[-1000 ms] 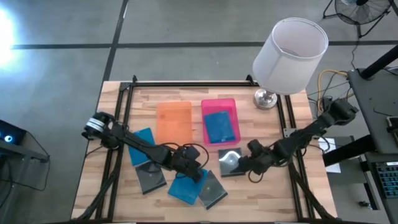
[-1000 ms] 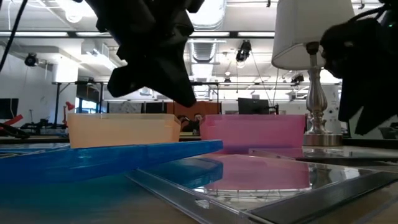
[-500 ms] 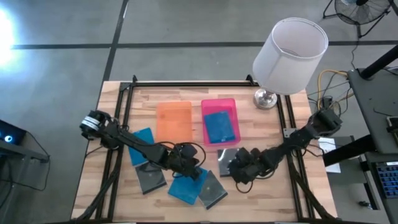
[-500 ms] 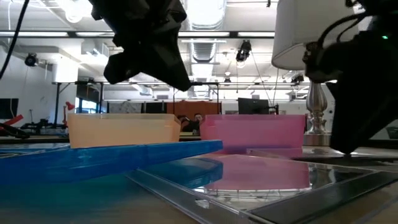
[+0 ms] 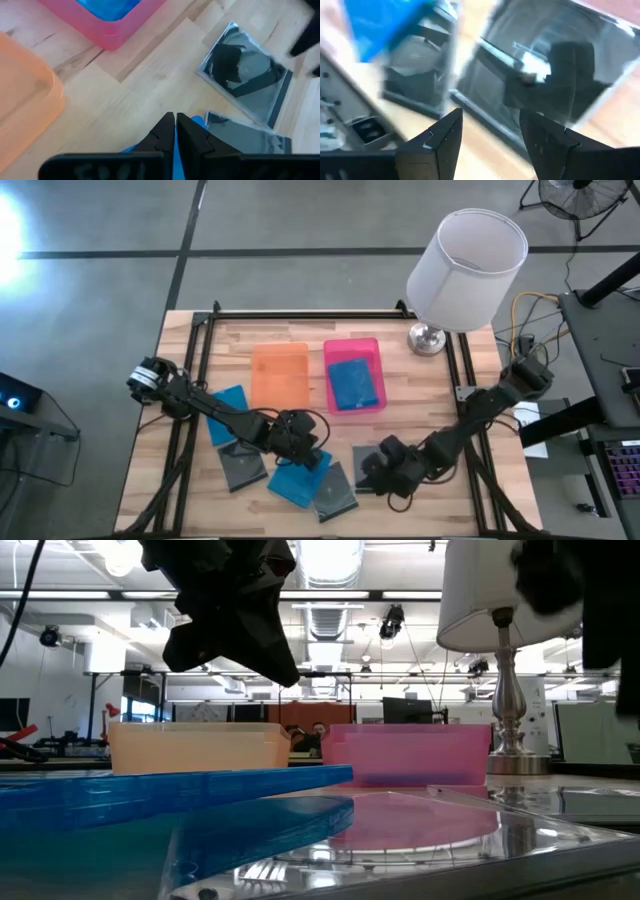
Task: Pick & place jewel cases by type
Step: Put the right black cd case into the orange bin
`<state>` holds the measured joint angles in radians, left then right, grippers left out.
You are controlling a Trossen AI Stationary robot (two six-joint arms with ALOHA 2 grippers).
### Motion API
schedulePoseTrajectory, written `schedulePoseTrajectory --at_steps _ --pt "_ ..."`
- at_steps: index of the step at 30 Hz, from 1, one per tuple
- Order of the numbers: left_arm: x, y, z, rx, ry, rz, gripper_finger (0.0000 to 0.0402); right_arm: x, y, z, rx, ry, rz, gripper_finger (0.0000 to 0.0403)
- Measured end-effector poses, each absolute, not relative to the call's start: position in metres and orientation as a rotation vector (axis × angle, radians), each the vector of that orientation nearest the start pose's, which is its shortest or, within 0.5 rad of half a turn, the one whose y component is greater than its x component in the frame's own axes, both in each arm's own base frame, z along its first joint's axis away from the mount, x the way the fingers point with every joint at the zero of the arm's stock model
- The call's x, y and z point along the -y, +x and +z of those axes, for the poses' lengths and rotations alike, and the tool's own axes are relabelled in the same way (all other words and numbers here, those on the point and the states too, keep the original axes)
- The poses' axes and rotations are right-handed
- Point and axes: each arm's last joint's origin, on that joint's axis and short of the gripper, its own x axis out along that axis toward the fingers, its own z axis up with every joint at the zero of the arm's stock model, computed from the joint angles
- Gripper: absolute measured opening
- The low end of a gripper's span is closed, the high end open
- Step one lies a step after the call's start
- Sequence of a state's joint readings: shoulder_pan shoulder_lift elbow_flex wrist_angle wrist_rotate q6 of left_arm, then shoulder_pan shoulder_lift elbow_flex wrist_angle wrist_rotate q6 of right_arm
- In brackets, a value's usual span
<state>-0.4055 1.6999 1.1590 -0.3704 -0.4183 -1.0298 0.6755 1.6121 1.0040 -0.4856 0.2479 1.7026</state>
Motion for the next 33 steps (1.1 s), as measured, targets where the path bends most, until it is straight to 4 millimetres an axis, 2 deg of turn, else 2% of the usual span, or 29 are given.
schedulePoseTrajectory --at_steps 3,6,11,15,18,22,25,29,33 --pt "0.135 0.327 0.216 -0.723 -0.633 0.418 0.0 -0.175 0.245 0.197 -0.973 0.947 -0.588 0.0191" --pt "0.143 0.329 0.215 -0.694 -0.676 0.391 0.0 -0.149 0.251 0.181 -1.046 0.846 -0.642 0.0191" --pt "0.166 0.347 0.213 -0.601 -0.798 0.23 0.0 -0.119 0.268 0.164 -1.116 0.709 -0.54 0.0191" --pt "0.189 0.368 0.206 -0.6 -0.841 0.184 0.0 -0.103 0.275 0.162 -1.157 0.66 -0.458 0.0191" --pt "0.212 0.388 0.202 -0.616 -0.849 0.14 0.0 -0.102 0.271 0.153 -1.219 0.628 -0.378 0.0191" --pt "0.239 0.414 0.195 -0.658 -0.818 0.109 0.0 -0.104 0.261 0.137 -1.255 0.696 -0.306 0.0191" --pt "0.248 0.427 0.19 -0.711 -0.769 0.137 0.0 -0.111 0.256 0.131 -1.223 0.761 -0.264 0.0192" --pt "0.258 0.44 0.196 -0.716 -0.754 0.142 0.0 -0.118 0.25 0.129 -1.215 0.797 -0.263 0.0192" --pt "0.282 0.449 0.193 -0.707 -0.758 0.084 0.0 -0.122 0.244 0.127 -1.228 0.808 -0.27 0.0191"
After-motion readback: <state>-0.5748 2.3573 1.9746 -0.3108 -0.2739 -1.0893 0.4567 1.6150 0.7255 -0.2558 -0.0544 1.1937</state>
